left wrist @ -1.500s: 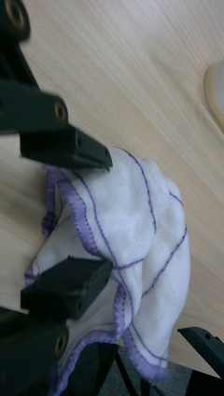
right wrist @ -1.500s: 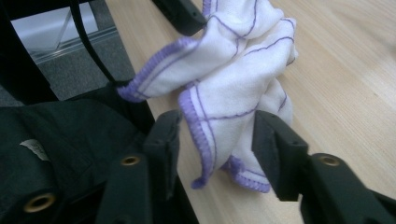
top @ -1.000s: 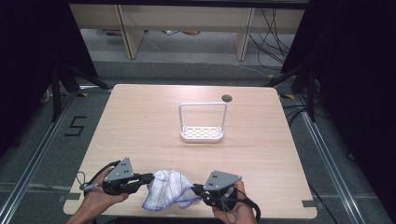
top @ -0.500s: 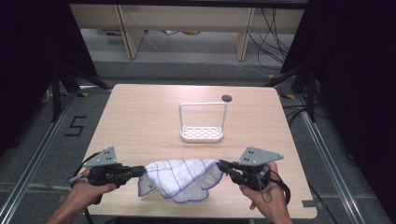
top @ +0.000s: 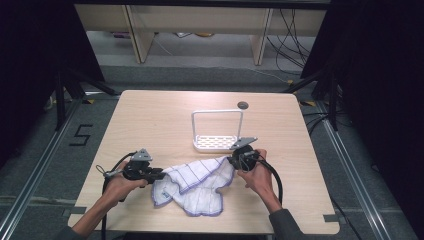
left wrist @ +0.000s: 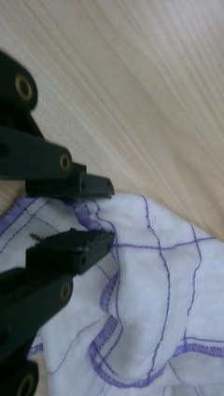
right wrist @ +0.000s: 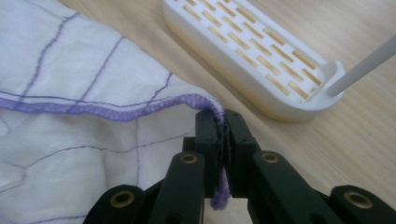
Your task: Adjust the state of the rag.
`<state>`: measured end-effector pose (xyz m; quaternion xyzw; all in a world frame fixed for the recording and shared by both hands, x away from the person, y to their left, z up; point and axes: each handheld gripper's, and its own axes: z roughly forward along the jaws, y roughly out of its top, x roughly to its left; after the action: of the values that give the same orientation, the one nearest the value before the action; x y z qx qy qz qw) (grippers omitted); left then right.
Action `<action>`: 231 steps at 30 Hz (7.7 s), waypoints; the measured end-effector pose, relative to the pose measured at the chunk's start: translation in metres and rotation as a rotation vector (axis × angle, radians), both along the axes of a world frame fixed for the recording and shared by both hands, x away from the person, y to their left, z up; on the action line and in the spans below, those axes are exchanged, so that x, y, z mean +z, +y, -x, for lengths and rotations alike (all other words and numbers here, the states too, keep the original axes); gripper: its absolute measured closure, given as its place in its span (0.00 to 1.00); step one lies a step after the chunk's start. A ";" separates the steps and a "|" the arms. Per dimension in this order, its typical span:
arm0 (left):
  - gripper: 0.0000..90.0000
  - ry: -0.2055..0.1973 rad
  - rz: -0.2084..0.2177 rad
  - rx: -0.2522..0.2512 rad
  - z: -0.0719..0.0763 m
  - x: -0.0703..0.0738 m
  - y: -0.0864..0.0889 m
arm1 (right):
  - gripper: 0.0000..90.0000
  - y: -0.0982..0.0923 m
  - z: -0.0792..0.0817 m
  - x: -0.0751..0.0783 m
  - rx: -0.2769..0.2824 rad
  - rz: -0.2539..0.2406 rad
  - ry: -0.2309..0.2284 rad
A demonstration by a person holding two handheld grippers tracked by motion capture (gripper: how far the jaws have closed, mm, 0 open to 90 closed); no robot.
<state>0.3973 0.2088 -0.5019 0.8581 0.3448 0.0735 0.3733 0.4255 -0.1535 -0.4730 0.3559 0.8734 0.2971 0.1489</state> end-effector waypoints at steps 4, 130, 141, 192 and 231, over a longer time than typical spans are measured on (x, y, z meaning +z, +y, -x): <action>0.54 -0.054 0.013 0.058 0.006 0.013 0.001 | 0.67 0.000 -0.010 -0.011 -0.041 0.031 0.021; 0.91 0.028 -0.017 -0.202 0.139 0.002 -0.008 | 0.84 -0.043 0.185 -0.011 0.129 -0.094 0.092; 0.40 -0.035 0.040 0.030 0.091 0.025 0.006 | 0.53 -0.057 0.143 0.010 -0.011 -0.152 -0.018; 0.35 0.022 -0.068 0.129 -0.059 0.006 -0.018 | 0.64 -0.026 -0.029 -0.022 -0.134 -0.092 0.062; 0.96 -0.082 -0.093 0.006 -0.051 0.001 -0.027 | 0.99 -0.022 -0.027 -0.021 -0.080 -0.093 0.054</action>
<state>0.4484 0.1819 -0.5005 0.8697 0.3282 0.1254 0.3466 0.4523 -0.1757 -0.4941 0.4047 0.8476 0.3215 0.1204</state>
